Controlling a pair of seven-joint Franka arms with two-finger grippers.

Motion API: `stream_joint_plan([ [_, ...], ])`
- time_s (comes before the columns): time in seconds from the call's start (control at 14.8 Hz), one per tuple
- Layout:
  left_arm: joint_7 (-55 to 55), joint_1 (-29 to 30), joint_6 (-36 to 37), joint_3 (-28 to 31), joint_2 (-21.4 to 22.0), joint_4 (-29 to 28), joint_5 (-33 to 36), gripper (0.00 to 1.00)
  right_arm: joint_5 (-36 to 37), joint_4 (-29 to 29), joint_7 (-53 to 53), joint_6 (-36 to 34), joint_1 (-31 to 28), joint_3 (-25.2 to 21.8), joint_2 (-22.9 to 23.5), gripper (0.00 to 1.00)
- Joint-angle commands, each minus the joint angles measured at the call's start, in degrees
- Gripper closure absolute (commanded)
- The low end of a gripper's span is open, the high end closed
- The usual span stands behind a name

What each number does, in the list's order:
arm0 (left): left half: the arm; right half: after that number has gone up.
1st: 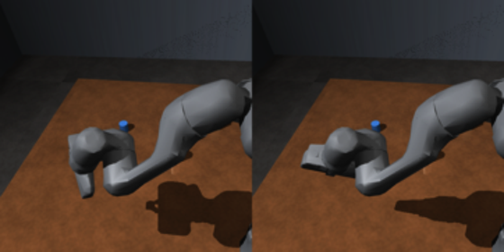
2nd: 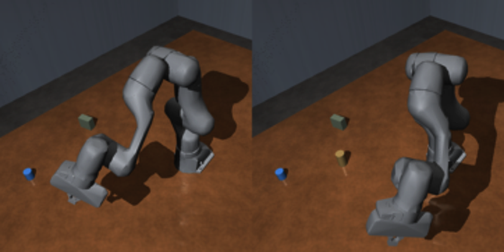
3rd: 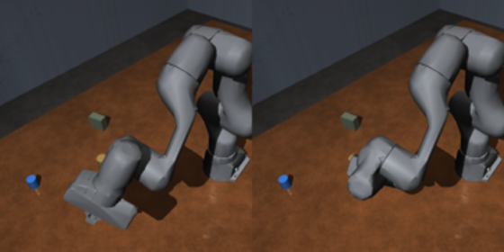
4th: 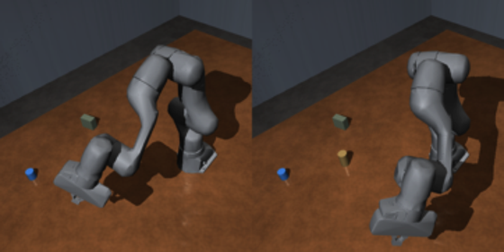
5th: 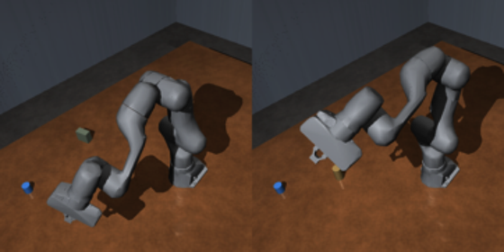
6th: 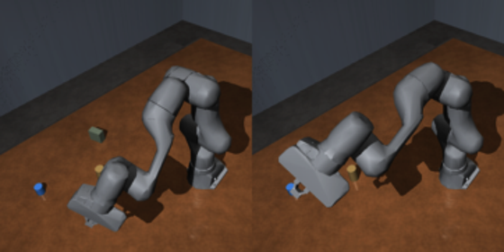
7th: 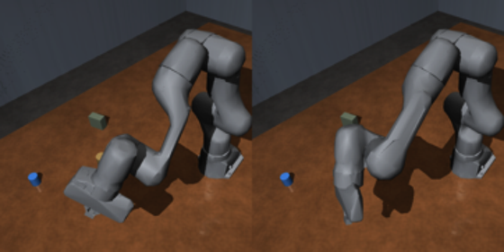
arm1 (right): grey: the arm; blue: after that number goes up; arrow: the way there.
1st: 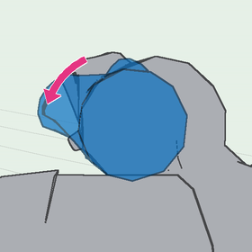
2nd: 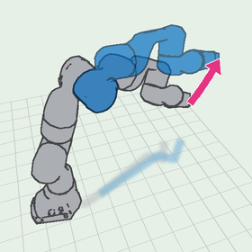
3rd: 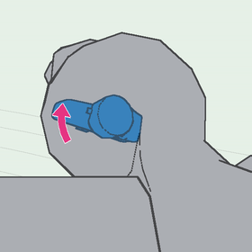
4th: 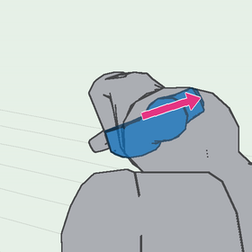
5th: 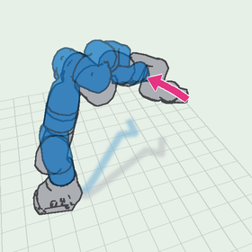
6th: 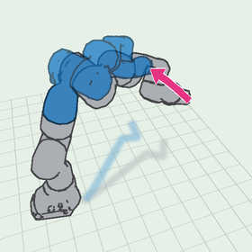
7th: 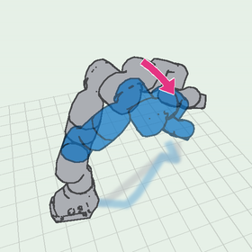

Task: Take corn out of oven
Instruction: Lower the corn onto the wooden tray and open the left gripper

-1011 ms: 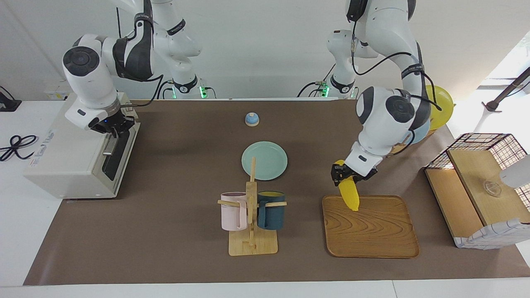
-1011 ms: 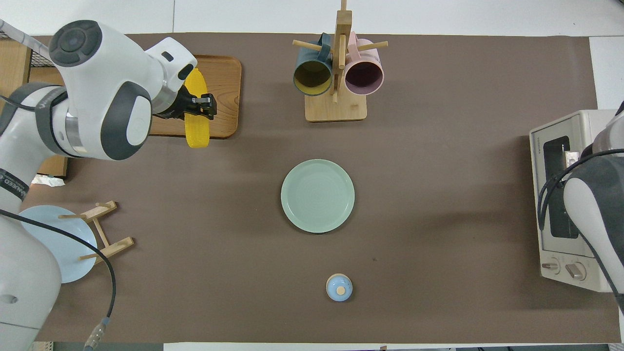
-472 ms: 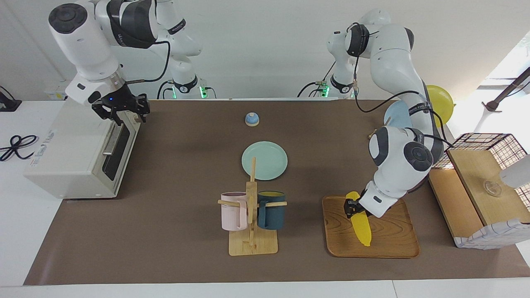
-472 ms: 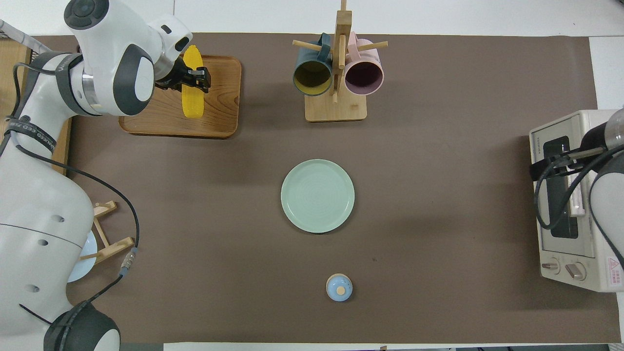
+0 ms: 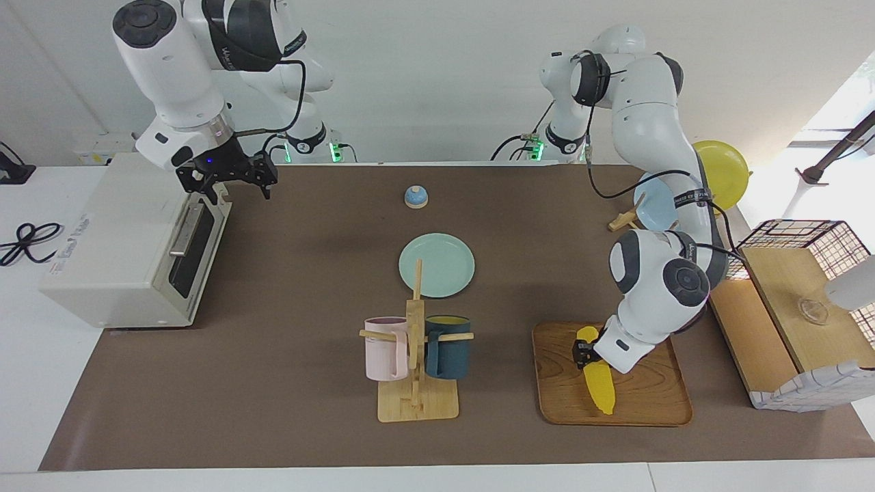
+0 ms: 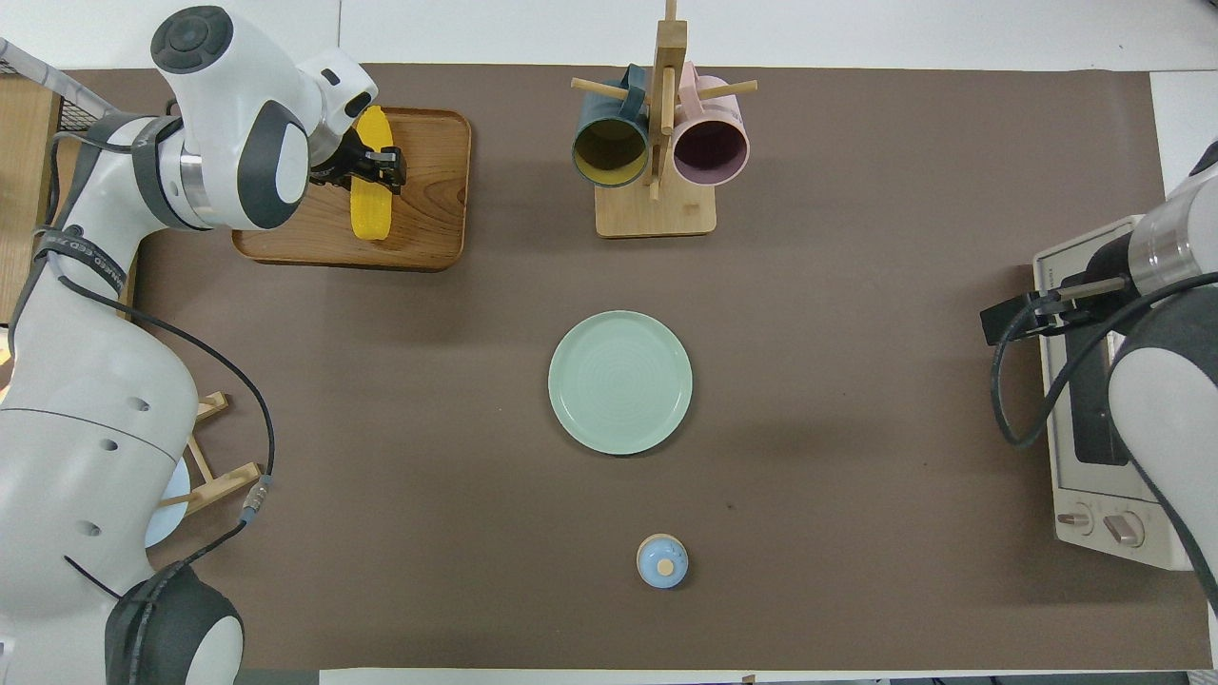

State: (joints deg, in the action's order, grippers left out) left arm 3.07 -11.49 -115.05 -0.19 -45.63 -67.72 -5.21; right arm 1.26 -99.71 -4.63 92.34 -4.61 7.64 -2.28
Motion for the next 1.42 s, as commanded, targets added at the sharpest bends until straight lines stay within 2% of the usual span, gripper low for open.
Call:
stream_joint_plan([
  [0.0, -0.6, 0.42, -0.43, -0.42, -0.69, 0.67, 1.25, 1.0, -1.44, 5.57, 1.98, -4.09, -0.57, 0.97, 4.12, 0.0],
  [0.2, -0.69, -0.2, -3.5, -0.34, 0.36, -2.49, 1.52, 1.0, -1.52, 5.5, 4.09, -4.19, -0.31, 1.41, 3.87, 0.0],
  [0.27, -0.69, -0.2, -3.25, -0.34, 0.45, -2.59, 1.51, 0.41, -1.44, 5.15, 4.54, -4.27, -0.4, 1.76, 3.6, 0.0],
  [0.34, -0.69, -0.11, -2.64, -0.25, 0.63, -2.51, 1.6, 0.0, -1.52, 5.06, 4.54, -4.28, -0.4, 1.76, 3.52, 0.0],
  [0.54, -0.69, 0.33, 0.08, -0.07, 0.89, -2.07, 1.43, 0.0, -1.44, 4.35, 4.54, -4.97, -0.4, 1.67, 2.99, 0.0],
  [0.81, -0.52, 0.5, 2.62, 0.02, 4.66, -2.07, 1.34, 0.0, -1.44, 3.12, 4.72, -5.33, -0.22, 1.59, 1.67, 0.0],
  [1.01, 0.01, 0.15, 5.35, 2.64, 9.92, -2.5, 1.43, 0.0, -1.44, 2.95, 4.72, -5.24, 2.14, -0.69, 1.4, 0.0],
  [1.35, 0.19, 0.33, 18.6, 5.55, 20.03, -2.77, 1.43, 0.0, -1.44, 2.95, 5.95, -4.63, 1.18, -0.7, 1.93, 0.0],
])
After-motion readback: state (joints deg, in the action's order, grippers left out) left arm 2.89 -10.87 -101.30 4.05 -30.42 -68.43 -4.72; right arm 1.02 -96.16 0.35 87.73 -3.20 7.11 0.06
